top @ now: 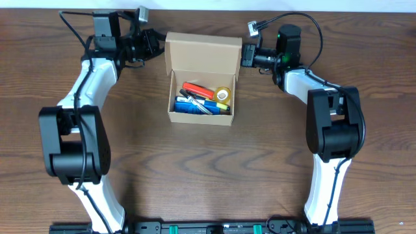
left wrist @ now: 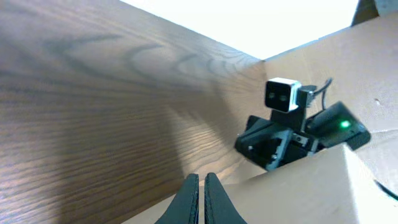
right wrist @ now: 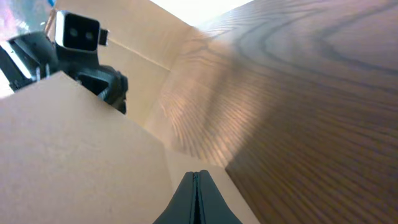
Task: Pack container
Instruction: 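Fold the lid flap forward and down over the box with both grippers, then press both grippers against the lid's left and right sides to seat it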
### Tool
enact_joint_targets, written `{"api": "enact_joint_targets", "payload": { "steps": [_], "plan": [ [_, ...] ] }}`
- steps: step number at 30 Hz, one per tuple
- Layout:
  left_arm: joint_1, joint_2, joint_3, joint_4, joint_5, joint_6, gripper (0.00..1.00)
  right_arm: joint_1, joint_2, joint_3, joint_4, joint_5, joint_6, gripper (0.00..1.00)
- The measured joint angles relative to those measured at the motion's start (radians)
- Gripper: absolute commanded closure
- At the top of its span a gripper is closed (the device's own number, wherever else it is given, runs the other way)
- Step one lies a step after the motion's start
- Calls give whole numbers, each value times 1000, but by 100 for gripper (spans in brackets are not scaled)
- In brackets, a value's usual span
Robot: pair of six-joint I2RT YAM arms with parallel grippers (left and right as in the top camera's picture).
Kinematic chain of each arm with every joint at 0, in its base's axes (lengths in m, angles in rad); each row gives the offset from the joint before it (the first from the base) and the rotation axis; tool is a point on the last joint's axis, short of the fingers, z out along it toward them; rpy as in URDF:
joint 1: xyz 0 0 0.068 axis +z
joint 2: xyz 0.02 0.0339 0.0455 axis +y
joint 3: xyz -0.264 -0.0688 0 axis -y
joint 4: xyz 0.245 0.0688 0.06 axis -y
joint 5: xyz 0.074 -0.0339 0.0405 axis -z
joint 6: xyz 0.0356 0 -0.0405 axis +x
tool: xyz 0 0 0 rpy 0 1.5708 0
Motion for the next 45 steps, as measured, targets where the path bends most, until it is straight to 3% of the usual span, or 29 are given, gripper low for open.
{"api": "enact_joint_targets", "payload": {
  "steps": [9, 16, 27, 36, 45],
  "plan": [
    [0, -39, 0, -19, 81, 36, 94, 0, -84, 0, -4, -50, -39, 98],
    [0, -51, 4, -200, 106, 140, 94, 0, -187, 0, -112, -61, -100, 98],
    [0, -166, 9, -584, -27, 410, 94, 32, -317, 3, -768, 124, -455, 98],
    [-27, -291, 10, -858, -233, 602, 94, 131, -500, 3, -1076, 371, -653, 99],
    [-103, -332, 5, -920, -395, 684, 94, 249, -564, -6, -1255, 614, -710, 98]
  ]
}}
